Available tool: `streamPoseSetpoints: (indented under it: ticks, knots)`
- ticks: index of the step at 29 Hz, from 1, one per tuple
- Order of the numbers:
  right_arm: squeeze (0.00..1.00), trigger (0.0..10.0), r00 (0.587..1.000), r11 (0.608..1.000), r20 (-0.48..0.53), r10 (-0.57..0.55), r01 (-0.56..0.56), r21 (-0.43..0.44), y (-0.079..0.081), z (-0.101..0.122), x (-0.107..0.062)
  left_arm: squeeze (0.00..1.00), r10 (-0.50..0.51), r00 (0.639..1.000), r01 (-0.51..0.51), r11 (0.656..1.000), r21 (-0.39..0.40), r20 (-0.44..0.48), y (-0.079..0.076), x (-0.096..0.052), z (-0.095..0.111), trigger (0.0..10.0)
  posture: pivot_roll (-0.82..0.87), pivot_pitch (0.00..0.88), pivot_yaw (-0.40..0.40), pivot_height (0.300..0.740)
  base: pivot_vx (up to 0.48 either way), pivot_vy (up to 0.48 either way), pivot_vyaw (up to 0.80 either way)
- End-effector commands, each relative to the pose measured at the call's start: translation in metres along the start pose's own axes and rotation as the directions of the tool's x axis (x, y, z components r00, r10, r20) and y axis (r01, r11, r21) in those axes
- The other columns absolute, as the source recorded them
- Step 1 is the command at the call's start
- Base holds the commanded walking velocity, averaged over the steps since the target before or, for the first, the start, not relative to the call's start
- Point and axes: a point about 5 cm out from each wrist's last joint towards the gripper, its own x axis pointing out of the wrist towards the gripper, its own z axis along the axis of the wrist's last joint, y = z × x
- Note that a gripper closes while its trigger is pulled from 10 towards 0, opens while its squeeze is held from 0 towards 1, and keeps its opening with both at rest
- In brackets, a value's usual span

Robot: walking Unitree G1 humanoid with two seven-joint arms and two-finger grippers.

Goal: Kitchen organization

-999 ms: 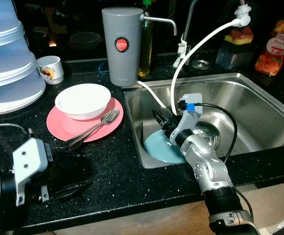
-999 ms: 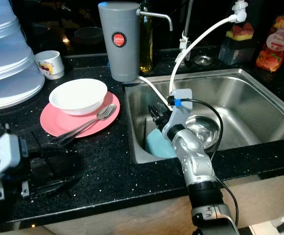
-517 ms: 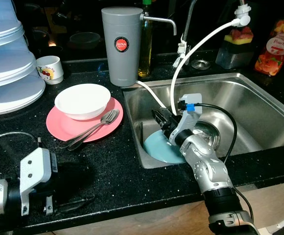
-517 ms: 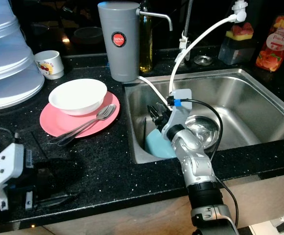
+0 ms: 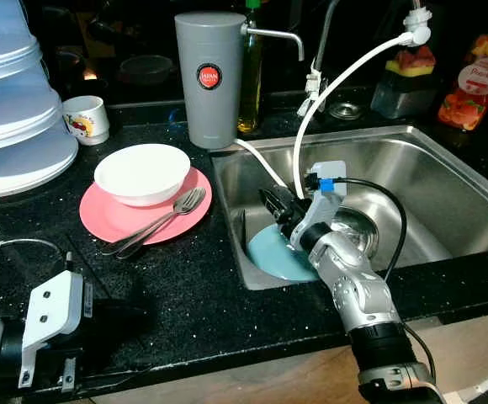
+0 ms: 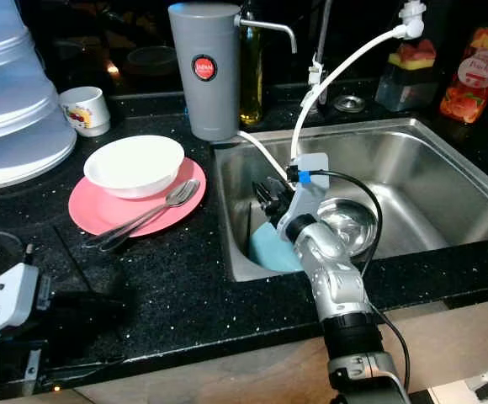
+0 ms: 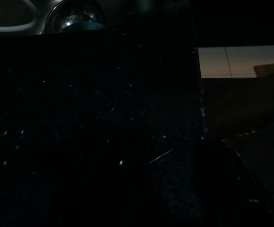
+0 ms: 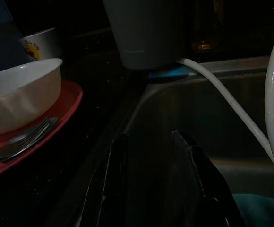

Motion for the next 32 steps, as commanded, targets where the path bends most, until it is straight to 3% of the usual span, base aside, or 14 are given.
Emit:
streamPoseSetpoints:
  ticks: [1, 9, 10, 11, 12, 14, 15, 32]
  knots:
    - [0.0, 10.0, 1.0, 1.0, -0.028, 0.007, -0.006, 0.02, 0.002, -0.006, -0.002, 0.0, 0.014, 0.996, -0.014, 1.0, -0.008, -0.085, 0.0, -0.005, -0.009, 10.0, 0.08, 0.078, 0.024, 0.74, 0.0, 0.0, 0.0]
    - [0.0, 10.0, 1.0, 1.0, -0.028, 0.006, -0.006, 0.02, 0.001, -0.006, -0.002, 0.0, 0.053, 0.989, -0.057, 0.998, -0.021, -0.139, 0.003, -0.006, -0.02, 9.9, 0.07, 0.079, 0.023, 0.74, 0.0, 0.0, 0.0]
    - [0.0, 10.0, 1.0, 1.0, -0.028, 0.006, -0.006, 0.019, 0.001, -0.006, -0.002, 0.0, 0.051, 0.989, -0.055, 0.998, -0.027, -0.141, 0.004, -0.005, -0.022, 8.6, 0.07, 0.079, 0.022, 0.74, 0.0, 0.0, 0.0]
    - [0.0, 10.0, 1.0, 1.0, -0.028, 0.006, -0.006, 0.019, 0.001, -0.006, -0.002, 0.0, 0.051, 0.989, -0.055, 0.998, -0.027, -0.141, 0.004, -0.005, -0.022, 8.6, 0.07, 0.079, 0.022, 0.74, 0.0, 0.0, 0.0]
    - [0.0, 10.0, 1.0, 1.0, -0.028, 0.007, -0.006, 0.019, 0.001, -0.006, -0.002, 0.0, 0.051, 0.989, -0.055, 0.998, -0.027, -0.141, 0.006, -0.004, -0.024, 3.7, 0.07, 0.079, 0.022, 0.74, 0.0, 0.0, 0.0]
    - [0.0, 10.0, 1.0, 1.0, -0.028, 0.008, -0.007, 0.018, 0.001, -0.006, -0.002, 0.0, 0.05, 0.989, -0.054, 0.998, -0.025, -0.142, 0.008, -0.001, -0.027, 0.5, 0.07, 0.08, 0.022, 0.74, 0.0, 0.0, 0.0]
    - [0.0, 10.0, 1.0, 1.0, -0.029, 0.008, -0.007, 0.017, 0.001, -0.006, -0.002, 0.0, 0.051, 0.988, -0.055, 0.998, -0.025, -0.144, 0.008, 0.0, -0.028, 0.0, 0.07, 0.08, 0.023, 0.74, 0.0, 0.0, 0.0]
    - [0.0, 10.0, 0.999, 1.0, -0.034, 0.005, -0.004, 0.015, 0.0, -0.006, -0.001, 0.0, 0.033, 0.995, -0.037, 0.999, -0.031, -0.097, 0.008, 0.01, -0.032, 0.0, 0.07, 0.086, 0.019, 0.74, 0.0, 0.0, 0.0]
